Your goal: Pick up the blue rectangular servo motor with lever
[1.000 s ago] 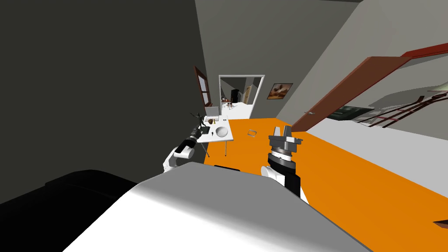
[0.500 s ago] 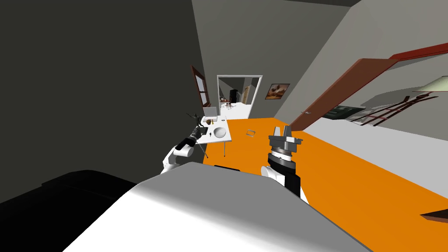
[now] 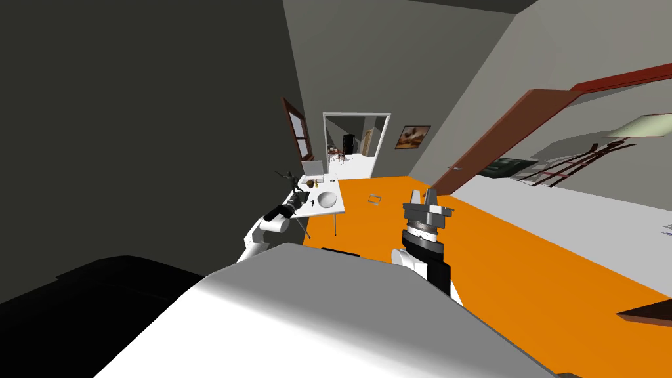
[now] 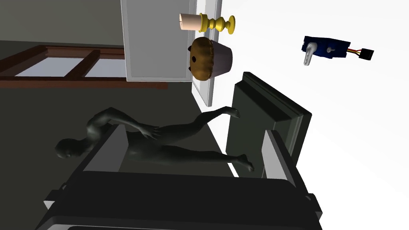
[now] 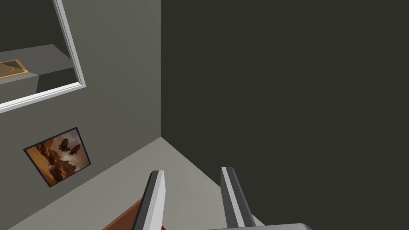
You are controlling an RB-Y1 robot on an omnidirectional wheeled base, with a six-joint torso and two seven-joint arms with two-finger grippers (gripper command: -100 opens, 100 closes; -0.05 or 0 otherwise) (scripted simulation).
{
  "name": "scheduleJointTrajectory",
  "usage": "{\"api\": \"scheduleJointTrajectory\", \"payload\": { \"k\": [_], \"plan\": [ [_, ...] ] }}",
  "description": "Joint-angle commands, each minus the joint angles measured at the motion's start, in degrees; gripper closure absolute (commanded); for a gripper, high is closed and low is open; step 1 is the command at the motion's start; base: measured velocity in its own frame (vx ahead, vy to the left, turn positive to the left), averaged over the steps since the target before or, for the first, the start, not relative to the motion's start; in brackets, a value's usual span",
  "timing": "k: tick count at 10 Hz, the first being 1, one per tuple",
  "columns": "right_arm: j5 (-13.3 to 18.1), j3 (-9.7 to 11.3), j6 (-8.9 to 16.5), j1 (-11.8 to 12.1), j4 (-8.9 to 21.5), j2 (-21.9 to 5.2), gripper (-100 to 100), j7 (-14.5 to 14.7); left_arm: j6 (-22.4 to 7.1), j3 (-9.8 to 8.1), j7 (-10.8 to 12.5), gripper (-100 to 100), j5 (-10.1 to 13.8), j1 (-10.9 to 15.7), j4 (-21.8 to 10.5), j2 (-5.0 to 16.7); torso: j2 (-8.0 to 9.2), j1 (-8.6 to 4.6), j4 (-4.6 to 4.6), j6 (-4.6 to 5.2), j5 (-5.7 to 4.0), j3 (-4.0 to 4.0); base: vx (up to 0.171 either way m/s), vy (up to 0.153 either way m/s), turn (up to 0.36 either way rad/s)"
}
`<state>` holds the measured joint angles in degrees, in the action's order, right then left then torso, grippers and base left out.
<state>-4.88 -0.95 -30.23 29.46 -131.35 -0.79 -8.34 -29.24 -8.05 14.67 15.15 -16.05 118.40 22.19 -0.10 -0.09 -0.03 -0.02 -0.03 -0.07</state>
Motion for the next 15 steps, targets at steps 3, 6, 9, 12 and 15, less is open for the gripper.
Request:
{"api": "scheduleJointTrajectory", "payload": {
  "k": [3,6,9,12,15],
  "plan": [
    [0.00,0.00,0.00,0.00,0.00,0.00,0,0.00,-5.10,-0.51,0.79,-100,1.59,1.12,-1.03,1.21,0.01,-0.02,0.00,0.00,0.00,0.00,0.026,-0.025,-0.028],
    [0.00,0.00,0.00,0.00,0.00,0.00,0,0.00,-10.19,-1.34,2.08,-100,4.27,3.04,-2.90,3.20,0.02,-0.01,0.00,0.00,0.00,0.01,0.031,-0.030,-0.050],
    [0.00,0.00,0.00,0.00,0.00,0.00,0,0.00,-14.66,-1.75,2.71,-100,5.59,4.00,-3.87,4.19,0.06,0.02,0.01,-0.01,0.00,0.03,0.023,-0.023,-0.029],
    [0.00,0.00,0.00,0.00,0.00,0.00,0,0.00,-18.68,-2.16,3.33,-100,6.89,4.96,-4.86,5.19,0.07,0.04,0.01,-0.01,0.01,0.04,0.020,-0.019,-0.025],
    [0.00,0.00,0.00,0.00,0.00,0.00,0,0.00,-23.70,-2.56,3.94,-100,8.16,5.91,-5.84,6.19,-0.03,-0.03,0.00,0.00,-0.01,-0.01,0.037,-0.029,-0.039]
  ]
}}
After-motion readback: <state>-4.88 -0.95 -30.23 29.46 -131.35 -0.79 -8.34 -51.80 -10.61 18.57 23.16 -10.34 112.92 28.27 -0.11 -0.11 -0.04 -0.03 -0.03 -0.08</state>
